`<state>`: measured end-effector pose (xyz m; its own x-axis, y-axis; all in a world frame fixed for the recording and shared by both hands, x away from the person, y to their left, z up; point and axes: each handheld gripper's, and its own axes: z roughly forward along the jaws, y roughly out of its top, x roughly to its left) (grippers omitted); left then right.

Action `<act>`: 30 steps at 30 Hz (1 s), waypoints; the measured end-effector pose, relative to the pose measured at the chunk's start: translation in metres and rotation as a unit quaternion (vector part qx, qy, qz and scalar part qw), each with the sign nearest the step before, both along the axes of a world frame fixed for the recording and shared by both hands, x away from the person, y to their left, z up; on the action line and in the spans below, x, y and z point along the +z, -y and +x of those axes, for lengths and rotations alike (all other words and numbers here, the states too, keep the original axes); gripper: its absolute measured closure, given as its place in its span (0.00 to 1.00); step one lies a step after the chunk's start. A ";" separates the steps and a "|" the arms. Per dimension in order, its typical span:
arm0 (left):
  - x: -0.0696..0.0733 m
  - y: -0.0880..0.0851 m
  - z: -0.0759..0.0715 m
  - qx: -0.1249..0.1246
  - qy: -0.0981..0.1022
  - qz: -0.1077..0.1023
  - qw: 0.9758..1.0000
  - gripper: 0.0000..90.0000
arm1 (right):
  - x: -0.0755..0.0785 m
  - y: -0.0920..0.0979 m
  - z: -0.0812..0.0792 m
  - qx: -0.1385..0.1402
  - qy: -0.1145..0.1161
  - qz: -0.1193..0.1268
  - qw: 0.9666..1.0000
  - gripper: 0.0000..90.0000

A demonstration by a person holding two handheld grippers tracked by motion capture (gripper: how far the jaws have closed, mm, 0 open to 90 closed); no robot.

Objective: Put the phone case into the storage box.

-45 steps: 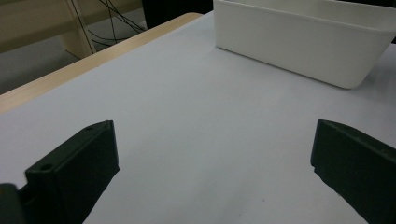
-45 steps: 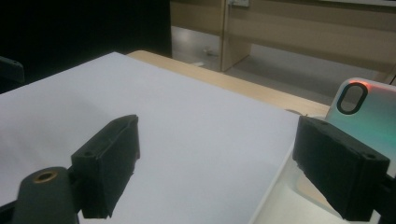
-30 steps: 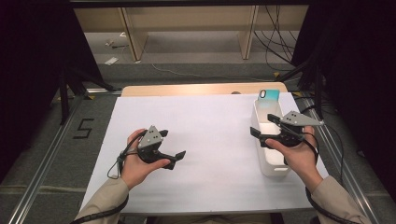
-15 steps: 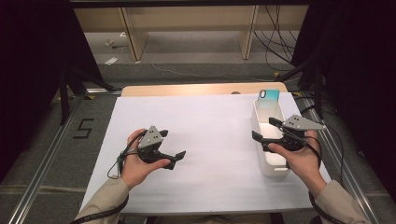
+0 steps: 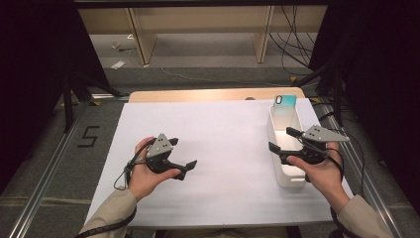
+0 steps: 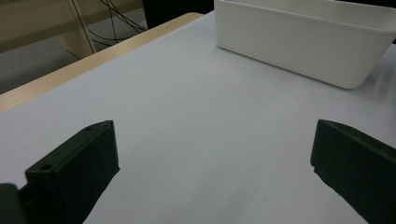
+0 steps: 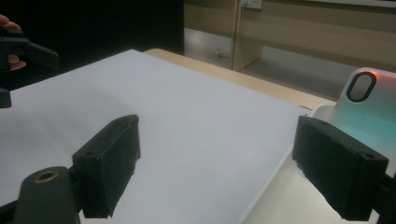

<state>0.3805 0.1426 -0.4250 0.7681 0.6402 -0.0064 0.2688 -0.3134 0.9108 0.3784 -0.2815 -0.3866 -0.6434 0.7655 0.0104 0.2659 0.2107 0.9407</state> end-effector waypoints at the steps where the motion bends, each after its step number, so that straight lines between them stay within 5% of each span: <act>1: 0.000 0.000 0.000 0.000 0.000 0.000 1.000 0.00 | 0.000 0.000 0.000 -0.001 -0.001 0.001 1.000 0.18; 30: 0.000 -0.001 0.000 0.002 0.001 0.001 1.000 0.00 | -0.006 0.005 -0.012 0.012 0.002 0.006 1.000 0.18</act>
<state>0.3809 0.1435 -0.4250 0.7653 0.6436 -0.0037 0.2684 -0.3140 0.9107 0.3661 -0.2870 -0.3931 -0.6613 0.7500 0.0163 0.2564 0.2056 0.9445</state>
